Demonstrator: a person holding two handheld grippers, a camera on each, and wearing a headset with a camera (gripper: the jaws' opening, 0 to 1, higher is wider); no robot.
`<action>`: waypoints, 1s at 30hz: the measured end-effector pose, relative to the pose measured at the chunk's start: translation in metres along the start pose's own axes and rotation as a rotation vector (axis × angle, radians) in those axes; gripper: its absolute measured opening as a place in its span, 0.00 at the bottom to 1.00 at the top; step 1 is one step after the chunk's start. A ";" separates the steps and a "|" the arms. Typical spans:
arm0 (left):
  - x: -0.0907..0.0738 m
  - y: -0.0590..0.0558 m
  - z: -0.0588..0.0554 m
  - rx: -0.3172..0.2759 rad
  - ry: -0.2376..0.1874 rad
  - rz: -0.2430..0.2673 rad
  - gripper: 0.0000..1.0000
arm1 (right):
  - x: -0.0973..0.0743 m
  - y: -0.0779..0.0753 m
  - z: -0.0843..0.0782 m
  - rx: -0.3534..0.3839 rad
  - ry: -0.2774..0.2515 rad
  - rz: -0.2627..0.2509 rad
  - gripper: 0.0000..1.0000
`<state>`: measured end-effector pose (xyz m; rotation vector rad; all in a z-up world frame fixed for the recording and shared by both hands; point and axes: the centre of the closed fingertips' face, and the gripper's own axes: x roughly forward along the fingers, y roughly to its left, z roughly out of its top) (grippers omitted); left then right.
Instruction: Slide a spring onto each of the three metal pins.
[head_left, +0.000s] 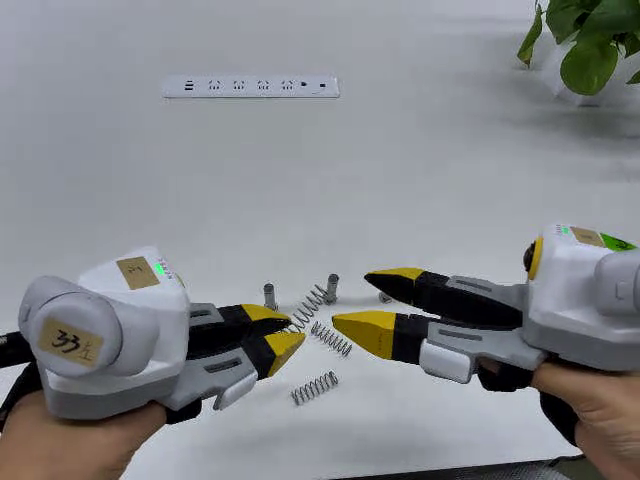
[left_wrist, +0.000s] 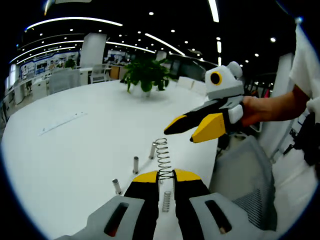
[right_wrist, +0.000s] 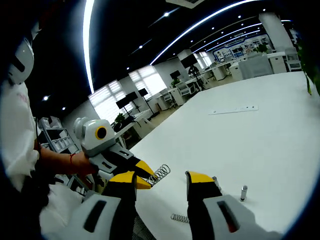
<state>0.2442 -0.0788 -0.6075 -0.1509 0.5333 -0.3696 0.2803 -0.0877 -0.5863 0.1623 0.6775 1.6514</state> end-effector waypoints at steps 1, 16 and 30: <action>0.000 -0.001 0.002 -0.001 -0.009 -0.002 0.10 | 0.001 -0.002 0.000 0.015 -0.005 -0.010 0.38; 0.003 -0.012 0.020 0.019 -0.075 -0.038 0.10 | 0.009 0.005 0.015 0.189 -0.089 0.050 0.21; 0.005 -0.014 0.023 0.027 -0.089 -0.054 0.11 | 0.010 0.016 0.022 0.140 -0.078 0.065 0.12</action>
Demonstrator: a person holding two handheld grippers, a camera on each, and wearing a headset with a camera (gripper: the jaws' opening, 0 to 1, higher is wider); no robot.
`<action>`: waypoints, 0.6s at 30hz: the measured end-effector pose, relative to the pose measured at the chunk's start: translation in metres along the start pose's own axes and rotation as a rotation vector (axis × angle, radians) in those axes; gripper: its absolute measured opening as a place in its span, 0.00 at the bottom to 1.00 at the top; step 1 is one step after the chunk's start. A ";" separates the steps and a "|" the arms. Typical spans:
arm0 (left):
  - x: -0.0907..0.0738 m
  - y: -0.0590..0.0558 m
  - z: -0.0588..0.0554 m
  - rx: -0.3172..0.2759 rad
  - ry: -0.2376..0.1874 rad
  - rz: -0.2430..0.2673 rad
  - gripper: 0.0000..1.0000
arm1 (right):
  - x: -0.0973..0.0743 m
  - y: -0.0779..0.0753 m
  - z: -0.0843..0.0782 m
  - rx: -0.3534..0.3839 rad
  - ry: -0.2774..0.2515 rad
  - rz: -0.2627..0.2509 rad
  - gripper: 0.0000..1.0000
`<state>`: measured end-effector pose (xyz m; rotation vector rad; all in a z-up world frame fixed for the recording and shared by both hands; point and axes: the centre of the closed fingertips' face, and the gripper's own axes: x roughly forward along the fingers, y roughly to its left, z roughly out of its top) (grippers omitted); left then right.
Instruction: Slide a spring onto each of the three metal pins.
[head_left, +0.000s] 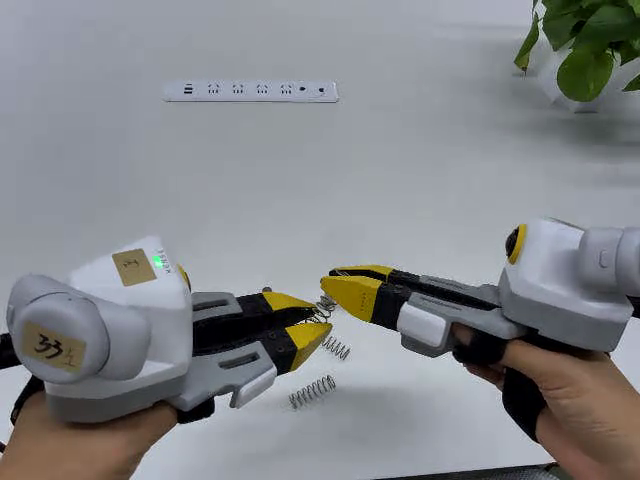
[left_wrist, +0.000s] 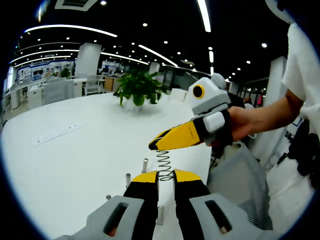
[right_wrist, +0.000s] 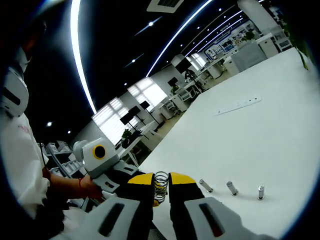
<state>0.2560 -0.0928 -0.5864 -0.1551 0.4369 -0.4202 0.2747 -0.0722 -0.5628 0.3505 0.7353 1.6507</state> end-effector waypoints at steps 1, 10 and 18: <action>0.000 0.000 0.000 0.001 0.000 0.000 0.11 | 0.000 0.001 0.000 -0.010 0.005 0.001 0.12; 0.002 -0.001 -0.003 -0.003 0.009 -0.007 0.17 | 0.001 0.011 0.002 -0.147 0.071 0.007 0.11; 0.004 -0.003 -0.002 -0.003 0.007 -0.019 0.15 | 0.003 0.016 0.002 -0.206 0.096 0.020 0.11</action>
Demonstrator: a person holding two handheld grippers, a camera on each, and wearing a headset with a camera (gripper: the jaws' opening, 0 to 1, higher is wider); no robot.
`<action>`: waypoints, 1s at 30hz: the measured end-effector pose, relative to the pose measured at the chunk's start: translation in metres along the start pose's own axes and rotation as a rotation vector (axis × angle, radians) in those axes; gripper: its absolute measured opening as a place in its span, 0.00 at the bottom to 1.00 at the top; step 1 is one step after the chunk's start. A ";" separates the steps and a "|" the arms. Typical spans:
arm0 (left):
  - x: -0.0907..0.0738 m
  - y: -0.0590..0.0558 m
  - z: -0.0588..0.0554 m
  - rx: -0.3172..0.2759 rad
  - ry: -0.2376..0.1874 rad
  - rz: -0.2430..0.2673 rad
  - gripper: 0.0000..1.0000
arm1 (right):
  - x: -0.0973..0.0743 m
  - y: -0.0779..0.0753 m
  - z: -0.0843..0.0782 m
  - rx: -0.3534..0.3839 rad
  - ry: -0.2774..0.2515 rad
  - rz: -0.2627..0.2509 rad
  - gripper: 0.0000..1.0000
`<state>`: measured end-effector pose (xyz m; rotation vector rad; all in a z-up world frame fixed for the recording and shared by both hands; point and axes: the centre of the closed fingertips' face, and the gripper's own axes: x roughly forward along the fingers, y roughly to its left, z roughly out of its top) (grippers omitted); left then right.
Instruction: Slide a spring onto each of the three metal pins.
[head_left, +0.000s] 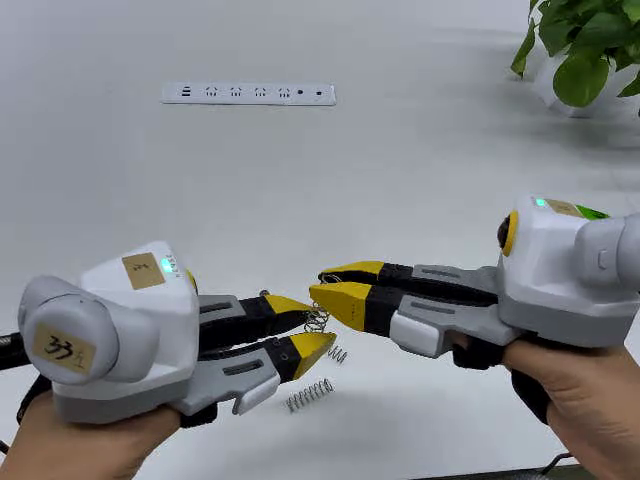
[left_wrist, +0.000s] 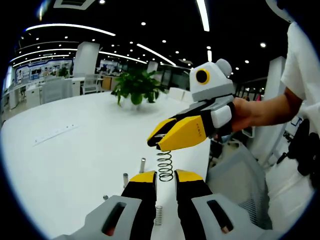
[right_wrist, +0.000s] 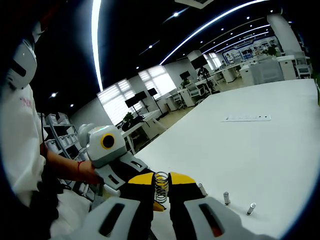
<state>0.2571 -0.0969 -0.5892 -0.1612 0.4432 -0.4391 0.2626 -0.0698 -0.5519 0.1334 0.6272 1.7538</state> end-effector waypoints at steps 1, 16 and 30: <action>0.000 0.000 0.000 -0.002 0.001 -0.001 0.14 | 0.000 -0.001 0.000 -0.003 0.000 -0.001 0.11; 0.000 0.000 -0.002 -0.008 0.002 -0.003 0.11 | -0.001 -0.001 -0.001 -0.052 0.024 0.001 0.11; -0.001 -0.001 -0.004 0.006 0.002 -0.011 0.10 | -0.002 0.001 0.000 -0.101 0.074 0.029 0.16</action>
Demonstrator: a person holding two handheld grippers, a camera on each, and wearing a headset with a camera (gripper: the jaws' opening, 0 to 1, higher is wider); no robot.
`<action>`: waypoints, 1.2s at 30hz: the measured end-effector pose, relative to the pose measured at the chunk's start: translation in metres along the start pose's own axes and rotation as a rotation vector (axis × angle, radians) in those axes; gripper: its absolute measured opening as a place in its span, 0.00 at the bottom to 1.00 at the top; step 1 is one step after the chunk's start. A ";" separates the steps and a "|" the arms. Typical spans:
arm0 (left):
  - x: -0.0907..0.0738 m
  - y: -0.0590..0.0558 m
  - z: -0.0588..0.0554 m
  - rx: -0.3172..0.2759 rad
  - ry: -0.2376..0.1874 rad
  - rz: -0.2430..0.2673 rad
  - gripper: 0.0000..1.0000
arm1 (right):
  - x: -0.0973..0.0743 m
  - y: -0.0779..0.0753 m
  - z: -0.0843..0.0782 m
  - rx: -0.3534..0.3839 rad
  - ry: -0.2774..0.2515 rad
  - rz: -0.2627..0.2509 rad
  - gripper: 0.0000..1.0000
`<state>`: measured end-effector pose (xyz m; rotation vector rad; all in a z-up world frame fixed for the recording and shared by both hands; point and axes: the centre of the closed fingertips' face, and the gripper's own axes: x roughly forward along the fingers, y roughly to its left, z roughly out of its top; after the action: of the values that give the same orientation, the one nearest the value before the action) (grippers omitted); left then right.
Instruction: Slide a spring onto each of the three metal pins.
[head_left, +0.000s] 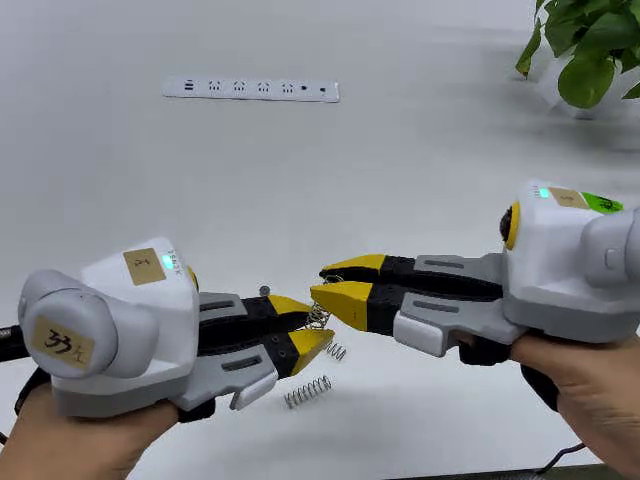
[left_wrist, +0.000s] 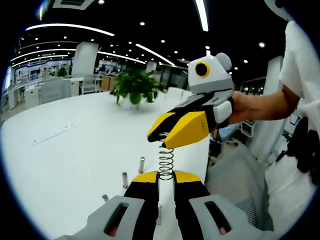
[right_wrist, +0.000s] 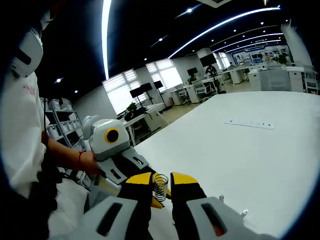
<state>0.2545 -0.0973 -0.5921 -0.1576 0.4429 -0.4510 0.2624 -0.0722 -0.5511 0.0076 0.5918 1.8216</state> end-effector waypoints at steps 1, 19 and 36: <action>0.000 0.000 -0.001 0.001 0.000 -0.002 0.10 | -0.001 0.000 -0.002 -0.016 0.024 0.003 0.17; 0.002 -0.004 -0.004 0.046 0.016 -0.027 0.10 | -0.012 0.013 -0.008 -0.589 0.584 0.278 0.26; 0.001 -0.001 -0.003 0.059 -0.005 -0.044 0.10 | -0.001 0.016 -0.036 -0.827 0.878 0.455 0.19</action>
<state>0.2535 -0.0991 -0.5948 -0.1110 0.4216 -0.5061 0.2382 -0.0901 -0.5758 -1.3585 0.3842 2.3639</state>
